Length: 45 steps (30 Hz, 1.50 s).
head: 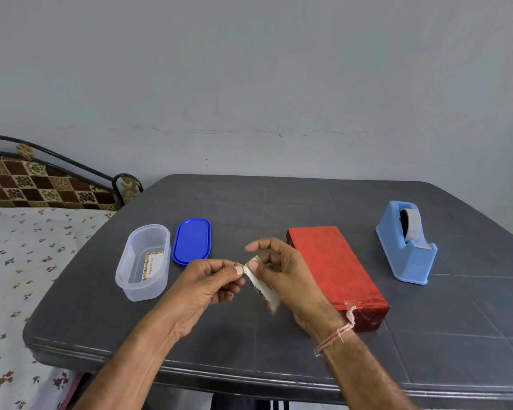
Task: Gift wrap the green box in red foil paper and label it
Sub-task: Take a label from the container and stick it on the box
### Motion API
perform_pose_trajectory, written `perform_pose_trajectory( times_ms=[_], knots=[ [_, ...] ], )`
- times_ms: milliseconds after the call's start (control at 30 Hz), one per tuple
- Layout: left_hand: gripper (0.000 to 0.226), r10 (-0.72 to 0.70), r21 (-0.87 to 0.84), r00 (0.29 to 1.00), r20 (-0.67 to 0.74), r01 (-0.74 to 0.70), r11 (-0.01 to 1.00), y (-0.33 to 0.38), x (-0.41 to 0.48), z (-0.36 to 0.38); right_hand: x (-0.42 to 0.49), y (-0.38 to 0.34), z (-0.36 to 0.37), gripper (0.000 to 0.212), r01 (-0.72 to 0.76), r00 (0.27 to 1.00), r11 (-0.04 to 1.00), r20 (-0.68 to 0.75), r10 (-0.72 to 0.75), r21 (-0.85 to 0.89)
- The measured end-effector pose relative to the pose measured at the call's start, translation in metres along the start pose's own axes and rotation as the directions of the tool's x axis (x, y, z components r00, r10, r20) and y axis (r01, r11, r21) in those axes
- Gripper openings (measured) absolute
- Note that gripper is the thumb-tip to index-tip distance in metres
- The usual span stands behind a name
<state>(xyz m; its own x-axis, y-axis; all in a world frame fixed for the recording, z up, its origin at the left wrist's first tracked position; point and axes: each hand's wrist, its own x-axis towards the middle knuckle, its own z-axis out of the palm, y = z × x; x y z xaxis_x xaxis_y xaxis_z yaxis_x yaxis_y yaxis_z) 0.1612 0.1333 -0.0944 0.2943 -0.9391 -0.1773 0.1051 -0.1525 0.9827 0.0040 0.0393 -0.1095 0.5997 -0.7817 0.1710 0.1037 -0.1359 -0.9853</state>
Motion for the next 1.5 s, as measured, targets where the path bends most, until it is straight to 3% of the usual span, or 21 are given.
perform_pose_trajectory(
  times_ms=[200, 400, 600, 833, 933, 1033, 1200, 1500],
  knots=[
    [0.017, -0.067, -0.118, 0.997, 0.043, 0.071, 0.990, 0.008, 0.001, -0.001, 0.003, -0.005, -0.005, 0.017, 0.127, 0.984, 0.987, 0.134, -0.114, -0.094],
    [0.022, -0.142, -0.121, 0.983, 0.116, 0.156, 0.980, 0.011, 0.003, -0.003, 0.010, -0.007, -0.011, 0.009, 0.244, 0.966, 0.953, 0.136, -0.221, -0.182],
    [0.016, -0.132, -0.100, 0.986, 0.100, 0.142, 0.985, 0.005, 0.009, -0.001, 0.012, -0.005, -0.010, 0.008, 0.305, 0.952, 0.897, 0.126, -0.278, -0.321],
    [0.016, -0.071, 0.231, 0.986, -0.152, 0.106, 0.967, -0.024, 0.032, -0.022, 0.017, -0.007, -0.030, 0.010, 0.275, 0.944, 0.915, -0.098, -0.315, -0.296],
    [0.016, 0.023, 0.526, 0.967, -0.255, 0.119, 0.842, -0.036, 0.044, -0.031, 0.020, -0.010, -0.044, 0.014, 0.202, 0.941, 0.930, -0.203, -0.271, -0.306],
    [0.010, 0.141, 0.734, 0.955, -0.262, 0.102, 0.672, -0.036, 0.053, -0.030, 0.021, -0.011, -0.056, 0.016, 0.135, 0.943, 0.947, -0.256, -0.213, -0.293],
    [0.007, 0.270, 0.789, 0.921, -0.280, 0.061, 0.611, -0.037, 0.060, -0.026, 0.019, -0.010, -0.058, 0.017, 0.118, 0.943, 0.949, -0.266, -0.199, -0.293],
    [0.006, 0.295, 0.826, 0.932, -0.209, 0.007, 0.563, -0.043, 0.064, -0.021, 0.022, -0.004, -0.047, 0.013, 0.090, 0.961, 0.942, -0.219, -0.167, -0.325]
  ],
)
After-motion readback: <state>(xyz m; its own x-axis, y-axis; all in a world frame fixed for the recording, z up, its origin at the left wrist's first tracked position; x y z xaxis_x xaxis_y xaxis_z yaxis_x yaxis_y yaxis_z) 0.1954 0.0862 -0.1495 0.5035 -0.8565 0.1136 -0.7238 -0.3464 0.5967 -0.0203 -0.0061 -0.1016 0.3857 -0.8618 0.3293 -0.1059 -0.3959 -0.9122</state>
